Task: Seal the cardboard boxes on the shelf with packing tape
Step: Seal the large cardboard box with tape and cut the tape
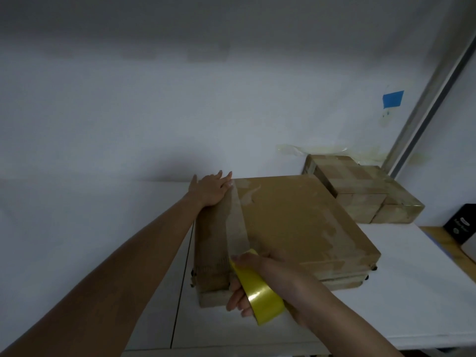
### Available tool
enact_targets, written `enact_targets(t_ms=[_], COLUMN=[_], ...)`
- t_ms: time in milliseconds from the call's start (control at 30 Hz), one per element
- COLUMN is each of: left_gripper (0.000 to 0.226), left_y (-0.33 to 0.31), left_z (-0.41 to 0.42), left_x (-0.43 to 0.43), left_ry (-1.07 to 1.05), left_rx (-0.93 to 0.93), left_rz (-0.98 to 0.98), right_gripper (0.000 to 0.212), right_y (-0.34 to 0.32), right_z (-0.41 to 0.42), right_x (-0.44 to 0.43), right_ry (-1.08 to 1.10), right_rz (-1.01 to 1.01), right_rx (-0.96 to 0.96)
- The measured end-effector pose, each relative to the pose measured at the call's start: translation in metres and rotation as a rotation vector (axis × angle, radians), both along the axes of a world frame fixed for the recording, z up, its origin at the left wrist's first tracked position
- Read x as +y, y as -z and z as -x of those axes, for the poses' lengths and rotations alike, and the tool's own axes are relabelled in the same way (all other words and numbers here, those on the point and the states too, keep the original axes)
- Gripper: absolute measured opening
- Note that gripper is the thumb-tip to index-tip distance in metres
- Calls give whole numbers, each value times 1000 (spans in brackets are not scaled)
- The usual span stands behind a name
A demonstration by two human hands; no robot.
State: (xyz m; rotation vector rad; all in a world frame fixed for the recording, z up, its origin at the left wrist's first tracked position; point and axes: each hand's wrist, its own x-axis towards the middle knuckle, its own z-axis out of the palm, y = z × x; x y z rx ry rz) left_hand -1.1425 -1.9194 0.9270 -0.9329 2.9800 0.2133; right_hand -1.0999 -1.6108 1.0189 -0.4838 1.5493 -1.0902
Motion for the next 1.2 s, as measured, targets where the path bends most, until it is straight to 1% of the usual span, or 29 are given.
enact_targets(t_ms=[100,233,300,367,467,533,633,700,767,867,900,933,1000,1067,1133,1200], left_gripper=[56,53,51,51,53,52,51,49,47,36,34,34,32,24,23,24], left_y=[1,0,-1,-3,-4,-5,-10,-15,-15,-18,-19,-18,-18,-19,-19,-17], left_z=[0,-3,-5,-5,-10,-18,-38,-55,-71,-95,-101,-107,-120,-126,-126,-123], left_x=[1,4,7,11,23,38,67,84,98,127,135,144,163,180,191,193], left_ry=[9,37,79,144,217,235,221,237,206,-2,-58,-70,-19,158,342,479], left_rx=[3,62,94,97,89,117,207,270,336,491,486,454,434,528,551,526], left_rz=[40,55,98,100,7,-77,-235,-303,-313,-244,-213,-179,-163,-244,-293,-203], right_gripper=[42,40,40,41,40,40,38,35,32,31,31,32,33,34,34,34], right_y=[0,-1,-1,-1,-3,-5,-5,-7,-12,-21,-24,-26,-28,-28,-27,-25], right_z=[-2,-2,-1,0,3,5,6,6,10,22,24,26,28,30,31,33], right_x=[2,3,4,4,5,7,9,10,10,9,9,8,8,7,6,6], right_ry=[-3,14,10,13,30,38,47,31,48,94,101,107,123,131,118,116], right_rz=[1,22,17,17,32,59,91,98,103,137,153,167,182,181,177,172], right_rx=[-21,-29,-23,-19,-18,-17,-38,-55,-82,-170,-208,-249,-295,-324,-341,-343])
